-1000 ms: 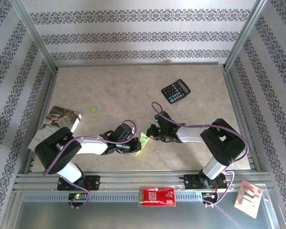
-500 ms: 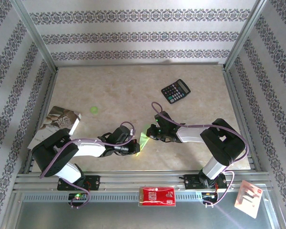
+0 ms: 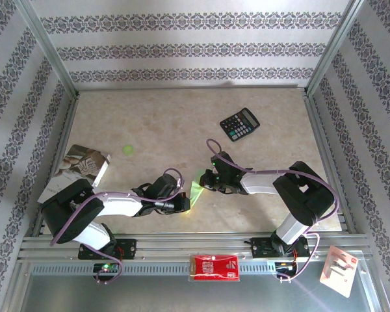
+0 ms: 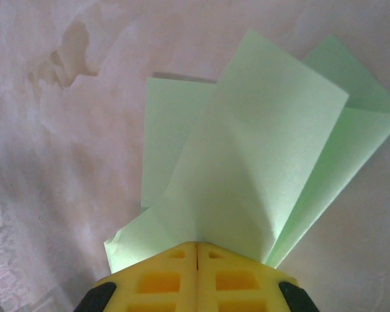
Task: Fold a paper plane with a square sheet of paper (pick it up from the middle)
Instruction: Fold the wing for the fifth time at the center of the table.
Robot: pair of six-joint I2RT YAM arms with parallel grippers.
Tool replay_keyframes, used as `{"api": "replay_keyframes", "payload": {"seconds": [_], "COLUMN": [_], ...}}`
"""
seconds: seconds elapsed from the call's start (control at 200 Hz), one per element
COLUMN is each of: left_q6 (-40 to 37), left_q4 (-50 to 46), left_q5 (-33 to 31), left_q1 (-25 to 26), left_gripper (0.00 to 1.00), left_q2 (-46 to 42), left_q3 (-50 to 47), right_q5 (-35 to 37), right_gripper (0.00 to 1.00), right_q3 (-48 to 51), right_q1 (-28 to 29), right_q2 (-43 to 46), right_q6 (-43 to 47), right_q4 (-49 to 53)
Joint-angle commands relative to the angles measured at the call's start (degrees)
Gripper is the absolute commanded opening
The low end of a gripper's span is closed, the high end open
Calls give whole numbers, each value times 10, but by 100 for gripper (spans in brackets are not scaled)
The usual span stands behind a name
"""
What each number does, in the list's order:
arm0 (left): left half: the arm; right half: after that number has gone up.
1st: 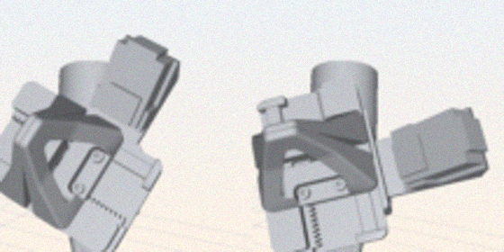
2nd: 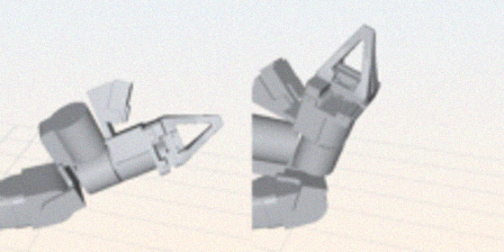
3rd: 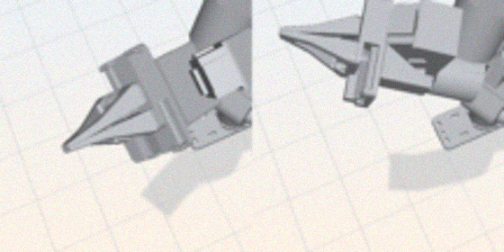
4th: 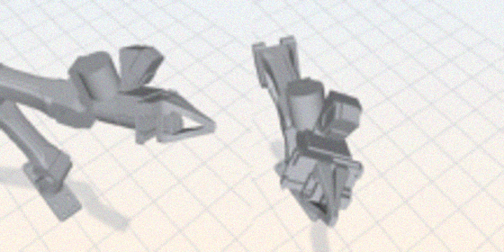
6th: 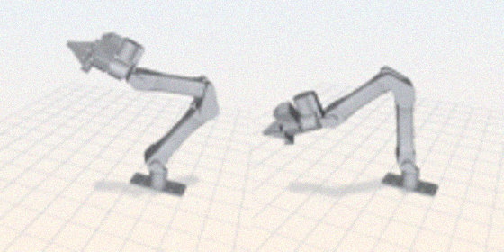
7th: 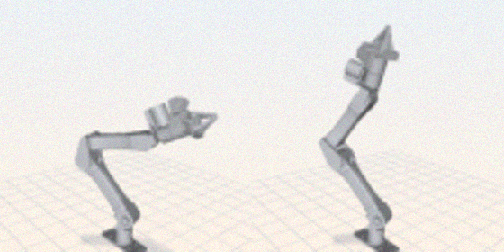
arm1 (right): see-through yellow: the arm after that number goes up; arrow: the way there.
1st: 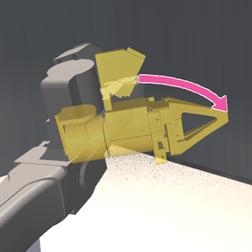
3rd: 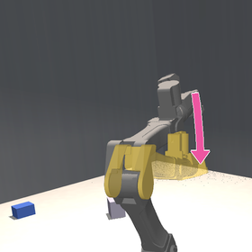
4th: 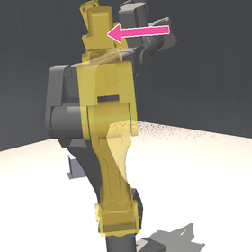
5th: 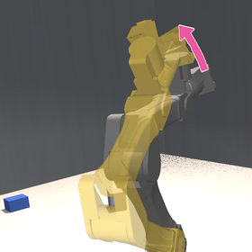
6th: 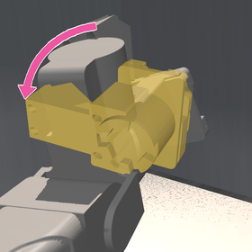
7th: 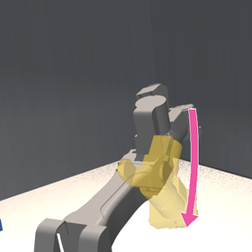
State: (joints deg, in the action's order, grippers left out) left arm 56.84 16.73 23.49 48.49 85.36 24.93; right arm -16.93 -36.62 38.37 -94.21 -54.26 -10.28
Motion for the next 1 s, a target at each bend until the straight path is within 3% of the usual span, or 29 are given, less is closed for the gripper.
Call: {"api": "replay_keyframes", "payload": {"seconds": [0.0, 0.42, 0.555, 0.719, 0.994], "left_q6": [12, 1, -7, -6, -25], "left_q4": [-92, -159, -138, -90, -48], "left_q5": [16, 11, 10, 29, 60], "left_q1": [19, 28, 27, 22, -28], "left_gripper": [2, 2, 3, 3, 2], "left_q2": [-4, -91, -126, -85, 8], "left_q3": [-31, -22, 2, 39, 79], "right_q5": [43, 43, 43, 44, 42], "right_gripper": [1, 1, 1, 1, 1], "right_q3": [16, 15, 15, 16, 15], "right_q1": [-11, -10, -11, -10, -11], "right_q2": [-22, -25, -25, -25, -24], "right_q6": [4, 7, 6, 7, 7], "right_q4": [69, 69, 68, 66, 66]}}
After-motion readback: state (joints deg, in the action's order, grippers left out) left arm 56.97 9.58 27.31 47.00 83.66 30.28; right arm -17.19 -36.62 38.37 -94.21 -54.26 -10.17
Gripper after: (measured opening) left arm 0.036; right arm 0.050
